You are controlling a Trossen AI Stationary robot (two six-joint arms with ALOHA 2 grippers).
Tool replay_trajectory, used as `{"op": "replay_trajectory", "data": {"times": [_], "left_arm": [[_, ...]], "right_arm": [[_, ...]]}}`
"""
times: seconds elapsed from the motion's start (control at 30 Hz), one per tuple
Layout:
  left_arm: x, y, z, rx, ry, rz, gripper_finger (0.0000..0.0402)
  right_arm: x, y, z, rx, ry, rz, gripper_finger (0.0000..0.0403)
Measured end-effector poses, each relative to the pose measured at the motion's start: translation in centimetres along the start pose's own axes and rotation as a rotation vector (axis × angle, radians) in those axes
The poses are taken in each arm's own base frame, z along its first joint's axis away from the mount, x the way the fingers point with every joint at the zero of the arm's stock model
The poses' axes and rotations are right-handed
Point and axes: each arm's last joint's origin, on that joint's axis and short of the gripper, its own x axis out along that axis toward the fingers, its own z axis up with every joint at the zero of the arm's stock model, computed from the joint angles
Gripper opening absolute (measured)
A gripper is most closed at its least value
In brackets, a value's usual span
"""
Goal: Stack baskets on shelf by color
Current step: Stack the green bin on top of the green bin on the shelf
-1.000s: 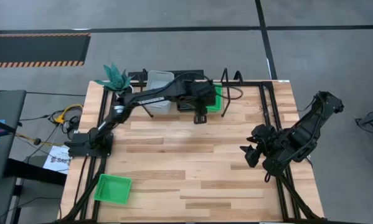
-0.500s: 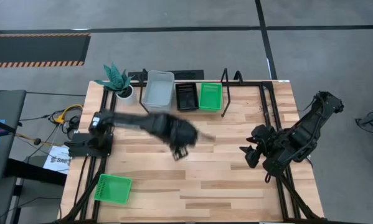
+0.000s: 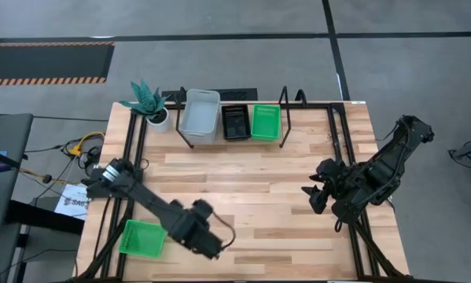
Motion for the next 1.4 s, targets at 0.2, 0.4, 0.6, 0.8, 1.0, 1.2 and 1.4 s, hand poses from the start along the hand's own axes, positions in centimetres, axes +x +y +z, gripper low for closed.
{"op": "replay_trajectory", "data": {"times": [0.2,0.4,0.6,0.8,1.0,1.2,1.4], "left_arm": [[2.7,0.4,-4.5,-0.156,0.113,0.129,0.0137],[4.4,1.0,-8.6,-0.270,0.148,0.215,0.0137],[5.4,1.7,-11.7,-0.362,0.131,0.260,0.0137],[7.3,1.3,-12.8,-0.351,0.152,0.185,0.0137],[10.0,1.6,-12.1,-0.356,0.144,0.198,0.0137],[12.0,2.2,-11.4,-0.304,0.177,0.226,0.0136],[12.9,1.8,-10.4,-0.271,0.208,0.178,0.0063]], "right_arm": [[0.0,0.2,0.0,0.013,-0.002,0.016,0.0264],[0.0,0.2,0.0,0.008,0.002,0.015,0.0264],[0.0,0.2,0.1,-0.009,0.000,0.019,0.0264],[0.0,0.2,0.1,-0.010,0.000,0.018,0.0264],[0.0,0.2,0.1,-0.010,0.000,0.018,0.0264],[0.0,0.2,0.1,-0.010,-0.001,0.018,0.0264],[0.0,0.2,0.1,-0.013,-0.006,0.016,0.0264]]}}
